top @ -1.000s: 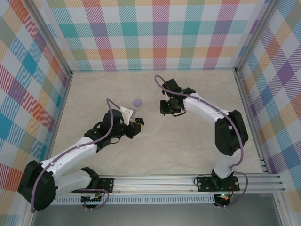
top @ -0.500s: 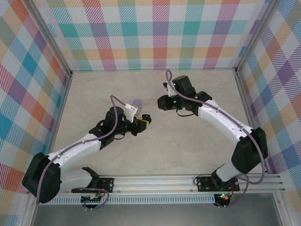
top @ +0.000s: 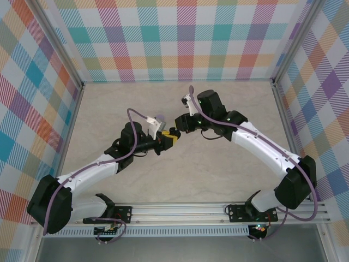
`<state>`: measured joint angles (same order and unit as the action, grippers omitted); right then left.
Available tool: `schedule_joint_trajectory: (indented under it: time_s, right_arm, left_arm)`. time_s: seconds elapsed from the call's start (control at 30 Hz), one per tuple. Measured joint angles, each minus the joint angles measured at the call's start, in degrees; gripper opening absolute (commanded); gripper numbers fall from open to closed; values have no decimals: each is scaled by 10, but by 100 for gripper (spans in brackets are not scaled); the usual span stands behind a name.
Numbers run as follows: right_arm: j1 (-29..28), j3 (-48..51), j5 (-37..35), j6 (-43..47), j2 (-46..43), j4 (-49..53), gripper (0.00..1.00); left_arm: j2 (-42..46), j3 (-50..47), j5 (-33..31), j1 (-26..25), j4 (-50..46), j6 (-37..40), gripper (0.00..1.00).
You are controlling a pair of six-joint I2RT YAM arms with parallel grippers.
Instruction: Insert the wireless bluetooth earbuds into the charging case
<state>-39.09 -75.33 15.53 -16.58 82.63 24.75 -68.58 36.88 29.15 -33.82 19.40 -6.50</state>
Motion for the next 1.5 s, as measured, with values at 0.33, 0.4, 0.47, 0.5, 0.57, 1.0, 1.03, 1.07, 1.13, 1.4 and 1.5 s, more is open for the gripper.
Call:
schedule_joint_trajectory:
  time_s: [0.33,0.4,0.47,0.5,0.57,1.0,1.03,1.07,1.13,1.4,1.5]
  right_arm:
    - [-8,7,0,10,0,-12,21]
    - [-8,7,0,10,0,-13,21]
    - [-8,7,0,11,0,-14,21]
    - [-9,7,0,11,0,-14,21]
    - [-10,7,0,11,0,-15,21]
    - [-16,7,2,19,0,-16,21]
    - [-17,7,2,21,0,-16,21]
    - [-17,7,2,21,0,-16,21]
    - [-18,7,2,22,0,-16,21]
    - [-18,7,2,25,2,-15,21]
    - [-19,7,1,25,2,-13,21]
  left_arm:
    - [0,0,0,0,7,-29,0]
    - [0,0,0,0,7,-34,0]
    - [0,0,0,0,7,-38,0]
    - [0,0,0,0,7,-42,0]
    - [0,0,0,0,7,-46,0]
    - [1,0,-1,0,7,-61,0]
    - [1,1,-1,0,7,-62,0]
    - [1,1,-1,0,7,-62,0]
    - [1,2,-1,0,7,-62,0]
    - [3,5,-1,0,7,-66,0]
    - [6,5,-1,0,7,-70,0]
